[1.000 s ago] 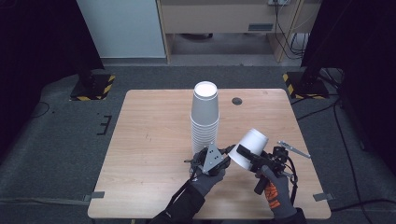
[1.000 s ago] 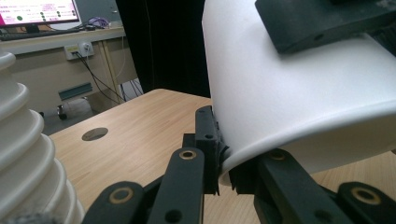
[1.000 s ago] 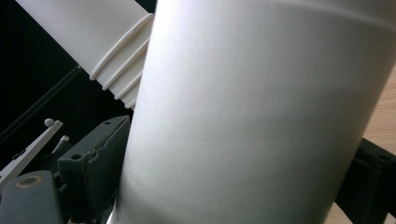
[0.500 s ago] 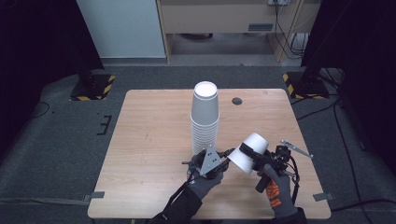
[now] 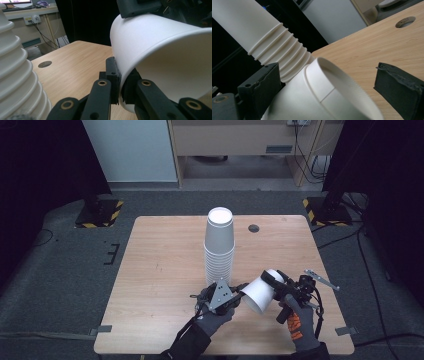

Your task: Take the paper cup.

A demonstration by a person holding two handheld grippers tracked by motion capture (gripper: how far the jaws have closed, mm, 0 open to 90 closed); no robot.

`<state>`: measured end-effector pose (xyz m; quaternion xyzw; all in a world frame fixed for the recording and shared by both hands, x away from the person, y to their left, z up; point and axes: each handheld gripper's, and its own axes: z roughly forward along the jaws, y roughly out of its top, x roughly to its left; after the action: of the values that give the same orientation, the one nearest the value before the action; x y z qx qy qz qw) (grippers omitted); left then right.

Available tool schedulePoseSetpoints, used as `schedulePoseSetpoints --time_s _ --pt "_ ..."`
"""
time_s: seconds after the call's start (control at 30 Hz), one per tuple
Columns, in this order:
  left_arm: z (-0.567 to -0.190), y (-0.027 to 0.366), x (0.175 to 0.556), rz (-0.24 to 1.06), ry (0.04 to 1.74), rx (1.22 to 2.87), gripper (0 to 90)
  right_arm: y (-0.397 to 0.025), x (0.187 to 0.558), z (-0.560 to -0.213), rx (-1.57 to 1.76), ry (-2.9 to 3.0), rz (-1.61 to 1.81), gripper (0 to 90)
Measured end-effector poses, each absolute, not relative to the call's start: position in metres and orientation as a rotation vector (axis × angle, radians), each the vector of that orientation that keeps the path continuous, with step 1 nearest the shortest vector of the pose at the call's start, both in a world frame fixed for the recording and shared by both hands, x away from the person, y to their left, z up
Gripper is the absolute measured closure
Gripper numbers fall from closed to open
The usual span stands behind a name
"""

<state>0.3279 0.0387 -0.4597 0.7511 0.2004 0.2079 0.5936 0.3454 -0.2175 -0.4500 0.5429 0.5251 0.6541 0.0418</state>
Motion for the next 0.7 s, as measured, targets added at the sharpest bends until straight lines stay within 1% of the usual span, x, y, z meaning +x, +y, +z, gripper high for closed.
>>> schedulePoseSetpoints --time_s 0.5,0.7 --pt "-0.452 0.055 0.321 0.452 0.473 1.777 85.5 -0.23 0.348 -0.452 1.646 1.559 1.899 8.2" --pt "-0.446 0.071 0.317 0.434 0.481 1.783 85.5 -0.239 0.349 -0.45 1.641 1.522 1.872 8.7"
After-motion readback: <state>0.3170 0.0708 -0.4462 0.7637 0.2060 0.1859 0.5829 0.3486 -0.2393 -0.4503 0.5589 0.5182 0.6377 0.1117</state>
